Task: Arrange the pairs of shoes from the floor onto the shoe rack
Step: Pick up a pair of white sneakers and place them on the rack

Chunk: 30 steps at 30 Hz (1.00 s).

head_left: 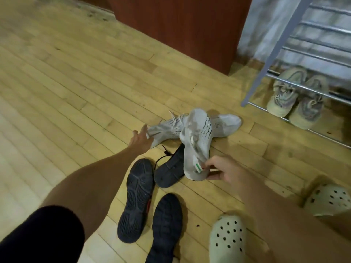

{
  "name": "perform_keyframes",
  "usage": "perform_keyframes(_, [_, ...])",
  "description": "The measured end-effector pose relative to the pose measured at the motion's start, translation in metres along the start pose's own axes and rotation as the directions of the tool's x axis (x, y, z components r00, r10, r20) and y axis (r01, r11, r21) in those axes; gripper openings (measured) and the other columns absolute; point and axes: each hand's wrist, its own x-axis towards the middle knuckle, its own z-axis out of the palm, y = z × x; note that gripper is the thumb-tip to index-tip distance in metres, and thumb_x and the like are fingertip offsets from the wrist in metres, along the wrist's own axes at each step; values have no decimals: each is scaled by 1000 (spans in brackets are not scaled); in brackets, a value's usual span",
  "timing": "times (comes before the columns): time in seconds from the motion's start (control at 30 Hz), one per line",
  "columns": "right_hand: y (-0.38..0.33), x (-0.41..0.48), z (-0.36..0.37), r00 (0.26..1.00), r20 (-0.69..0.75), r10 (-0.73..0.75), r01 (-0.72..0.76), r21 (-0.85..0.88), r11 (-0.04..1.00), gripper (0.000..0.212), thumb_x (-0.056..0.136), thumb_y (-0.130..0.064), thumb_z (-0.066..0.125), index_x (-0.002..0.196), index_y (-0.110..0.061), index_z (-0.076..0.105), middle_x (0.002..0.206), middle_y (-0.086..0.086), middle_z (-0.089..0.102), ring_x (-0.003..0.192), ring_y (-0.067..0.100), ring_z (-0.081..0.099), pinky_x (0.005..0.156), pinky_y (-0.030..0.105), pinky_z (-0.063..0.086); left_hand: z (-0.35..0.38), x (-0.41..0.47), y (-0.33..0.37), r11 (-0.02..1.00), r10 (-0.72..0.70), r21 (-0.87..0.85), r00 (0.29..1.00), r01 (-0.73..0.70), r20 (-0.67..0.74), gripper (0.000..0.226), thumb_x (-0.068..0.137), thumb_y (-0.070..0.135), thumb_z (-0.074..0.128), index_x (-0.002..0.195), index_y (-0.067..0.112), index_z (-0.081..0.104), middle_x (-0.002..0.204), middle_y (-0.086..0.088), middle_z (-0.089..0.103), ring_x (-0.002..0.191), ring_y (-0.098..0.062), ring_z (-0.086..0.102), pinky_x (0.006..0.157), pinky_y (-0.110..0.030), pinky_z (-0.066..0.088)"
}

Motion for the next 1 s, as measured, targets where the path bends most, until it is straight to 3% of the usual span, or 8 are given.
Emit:
perform_keyframes(0.13, [6, 19, -7, 1000, 6, -7, 6, 14, 1000, 10, 78, 4, 67, 85, -3, 65, 94, 15, 65, 78, 25, 63, 62, 35, 59, 18, 20, -4, 962, -213, -173, 977, 211, 9, 69, 96, 41, 44, 152, 18, 11, 145, -23, 37, 120, -42, 50, 90, -43, 48])
perform_keyframes(0.23, [14, 31, -8, 999, -25, -21, 21, -1, 1000, 4, 79, 0, 63, 80, -4, 65, 85, 13, 65, 81, 28, 64, 73, 39, 59, 36, 26, -6, 873, -336, -368, 942, 320, 22, 65, 94, 43, 43, 148, 18, 17, 128, -18, 51, 105, -38, 60, 80, -41, 53])
perform_keyframes(0.33, [26, 38, -1, 1000, 15, 3, -3, 24, 1000, 5, 79, -5, 65, 83, -5, 67, 84, 10, 66, 81, 24, 63, 66, 34, 57, 50, 29, -7, 764, -437, -530, 899, 368, -6, 52, 93, 44, 46, 135, 18, 30, 96, -12, 57, 87, -34, 65, 67, -36, 54])
perform_keyframes(0.5, [31, 41, 1, 999, 48, 1, -1, -18, 1000, 25, 76, -11, 70, 100, -7, 68, 93, 10, 68, 87, 23, 62, 67, 35, 57, 56, 36, 1, 726, -508, -552, 861, 409, -30, 55, 91, 44, 48, 129, 4, 45, 129, -17, 49, 97, -29, 51, 78, -35, 44])
perform_keyframes(0.6, [28, 38, -4, 998, 65, -15, 13, 34, 999, 12, 77, -5, 69, 90, -5, 69, 84, 11, 67, 79, 25, 64, 72, 39, 60, 61, 32, 0, 733, -501, -522, 865, 436, 18, 52, 88, 40, 55, 118, -2, 59, 104, -14, 61, 94, -31, 59, 73, -32, 48])
perform_keyframes(0.7, [25, 31, -7, 998, 49, -43, 39, 68, 997, 9, 78, -2, 68, 86, -4, 68, 82, 12, 67, 74, 29, 66, 70, 40, 61, 57, 18, -3, 624, -481, -639, 866, 449, 138, 36, 77, 30, 75, 92, -1, 64, 80, -9, 60, 81, -24, 57, 69, -32, 47])
perform_keyframes(0.87, [20, 10, -5, 996, 5, -89, 89, 45, 995, 11, 77, -1, 70, 88, -3, 68, 89, 13, 66, 80, 34, 68, 73, 45, 61, 30, -3, -4, 584, -324, -630, 859, 512, 398, 20, 79, 21, 72, 84, 7, 59, 76, -10, 57, 63, -20, 54, 77, -36, 52])
perform_keyframes(1.0, [14, -14, -6, 993, -55, -106, 107, 17, 994, 30, 77, 3, 66, 106, 5, 65, 107, 21, 65, 93, 41, 67, 70, 44, 61, 18, -24, -2, 637, -228, -570, 833, 519, 503, 10, 83, 14, 66, 86, 5, 61, 79, -11, 56, 63, -19, 54, 58, -28, 56])
